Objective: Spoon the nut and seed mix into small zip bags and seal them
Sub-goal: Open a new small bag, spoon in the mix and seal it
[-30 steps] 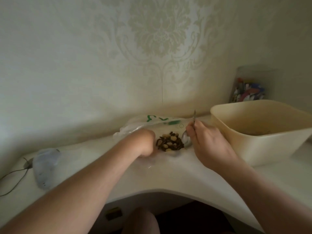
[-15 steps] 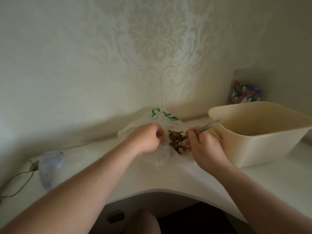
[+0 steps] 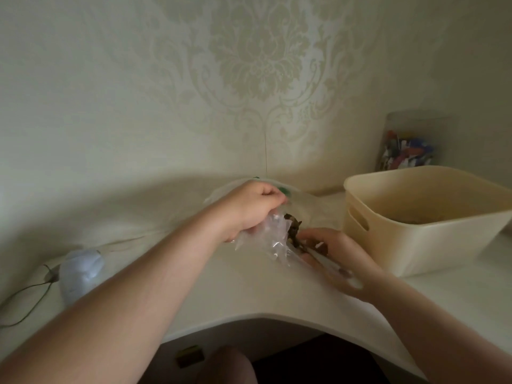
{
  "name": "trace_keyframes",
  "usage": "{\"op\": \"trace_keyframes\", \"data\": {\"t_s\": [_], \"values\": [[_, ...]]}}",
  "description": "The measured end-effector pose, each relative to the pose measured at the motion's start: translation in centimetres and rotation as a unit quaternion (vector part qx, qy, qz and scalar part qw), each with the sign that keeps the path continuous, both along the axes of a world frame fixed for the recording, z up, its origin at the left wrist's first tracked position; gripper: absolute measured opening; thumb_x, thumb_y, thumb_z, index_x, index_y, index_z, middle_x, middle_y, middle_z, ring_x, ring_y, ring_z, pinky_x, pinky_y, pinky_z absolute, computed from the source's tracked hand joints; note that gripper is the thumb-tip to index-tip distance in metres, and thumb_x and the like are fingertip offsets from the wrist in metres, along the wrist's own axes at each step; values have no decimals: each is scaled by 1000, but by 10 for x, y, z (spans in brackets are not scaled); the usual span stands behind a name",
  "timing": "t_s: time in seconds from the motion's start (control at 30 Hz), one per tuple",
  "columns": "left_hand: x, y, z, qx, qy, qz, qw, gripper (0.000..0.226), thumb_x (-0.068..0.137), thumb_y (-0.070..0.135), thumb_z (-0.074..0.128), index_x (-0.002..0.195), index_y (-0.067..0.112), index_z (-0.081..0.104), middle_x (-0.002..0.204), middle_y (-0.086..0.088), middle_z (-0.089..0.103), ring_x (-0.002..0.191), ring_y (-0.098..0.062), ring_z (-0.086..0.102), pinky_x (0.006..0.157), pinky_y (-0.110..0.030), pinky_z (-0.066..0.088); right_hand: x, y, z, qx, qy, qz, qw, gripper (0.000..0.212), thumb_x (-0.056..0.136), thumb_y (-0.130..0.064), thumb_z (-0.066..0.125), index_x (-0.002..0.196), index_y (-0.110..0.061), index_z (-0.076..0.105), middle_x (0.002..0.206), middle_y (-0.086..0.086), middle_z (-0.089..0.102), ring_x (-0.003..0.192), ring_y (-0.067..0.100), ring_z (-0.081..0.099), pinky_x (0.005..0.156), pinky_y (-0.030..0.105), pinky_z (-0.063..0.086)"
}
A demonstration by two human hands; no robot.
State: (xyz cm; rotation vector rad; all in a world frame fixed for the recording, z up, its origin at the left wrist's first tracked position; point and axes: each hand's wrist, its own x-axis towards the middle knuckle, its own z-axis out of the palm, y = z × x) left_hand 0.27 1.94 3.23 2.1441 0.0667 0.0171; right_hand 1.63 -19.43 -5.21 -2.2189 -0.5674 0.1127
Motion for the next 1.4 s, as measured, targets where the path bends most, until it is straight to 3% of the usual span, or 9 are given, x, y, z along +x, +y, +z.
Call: {"op": "trace_keyframes", "data": {"t_s": [0.1, 0.3, 0.47, 0.6, 0.73, 0.83, 0.9, 1.17, 1.4], "values": [[6, -1, -5, -42, 28, 25, 998, 20, 107, 23, 54, 115, 20, 72, 93, -1, 59, 63, -17, 44, 46, -22, 32, 9, -4, 3, -45, -33, 22, 998, 34, 99, -8, 65, 111, -39, 70, 102, -19, 65, 88, 1, 63, 78, 13, 46], [6, 10, -3, -189, 84, 17, 978, 56, 81, -12, 36, 117, 13, 71, 96, -10, 49, 69, -17, 42, 53, -27, 36, 12, -6, 5, -56, -13, 3, 998, 35, 102, -17, 65, 114, -48, 72, 102, -27, 68, 90, -3, 66, 74, 8, 47], [2, 22, -3, -271, 64, -15, 960, 71, 81, -30, 32, 115, 19, 72, 89, -8, 51, 75, -15, 50, 72, -27, 42, 8, 1, -1, 74, 91, -29, 993, 39, 102, 0, 59, 99, -35, 78, 91, -5, 75, 78, 13, 74, 77, 30, 64], [1, 22, -14, -257, 13, 11, 966, 58, 88, -30, 53, 113, 19, 70, 88, -5, 58, 79, -14, 62, 78, -25, 59, -1, 3, 17, 115, 46, -52, 991, 14, 100, -23, 69, 100, -35, 76, 79, -11, 74, 67, 3, 69, 67, 21, 56], [-3, 24, -20, -242, -46, 93, 965, 41, 85, -21, 71, 104, 15, 70, 94, -7, 60, 82, -17, 63, 70, -27, 65, -22, 10, 44, 188, -123, -70, 972, 14, 100, -21, 66, 99, -35, 67, 74, -2, 65, 56, 9, 57, 52, 20, 50], [-10, 24, -20, -281, -57, 114, 951, 33, 84, -15, 77, 105, 8, 69, 85, -9, 60, 71, -21, 64, 58, -25, 60, -35, 29, 59, 87, -176, 1, 980, 6, 97, -32, 70, 101, -29, 67, 73, -4, 64, 62, 10, 60, 59, 28, 56], [-16, 20, -19, -284, -59, 110, 951, 31, 83, -10, 80, 107, 5, 67, 77, -7, 59, 65, -23, 64, 57, -26, 59, -34, 43, 61, -15, -199, 24, 980, 24, 91, -50, 71, 103, -29, 66, 81, -13, 63, 72, 4, 60, 66, 23, 55], [-25, 6, -13, -320, -49, 140, 936, 20, 83, 10, 85, 95, 12, 69, 77, -3, 67, 55, -10, 64, 52, -21, 55, -10, 63, 62, -33, -130, -23, 991, 36, 84, -61, 75, 86, -26, 70, 79, -9, 70, 75, 5, 64, 61, 20, 48], [-30, 9, -9, -250, -37, 68, 965, 25, 85, -9, 79, 97, 11, 69, 82, -7, 70, 76, -16, 69, 72, -24, 62, -8, 56, 63, 11, -48, -3, 999, 17, 86, -45, 82, 87, -29, 78, 72, -7, 73, 62, 5, 65, 53, 14, 47]]}}
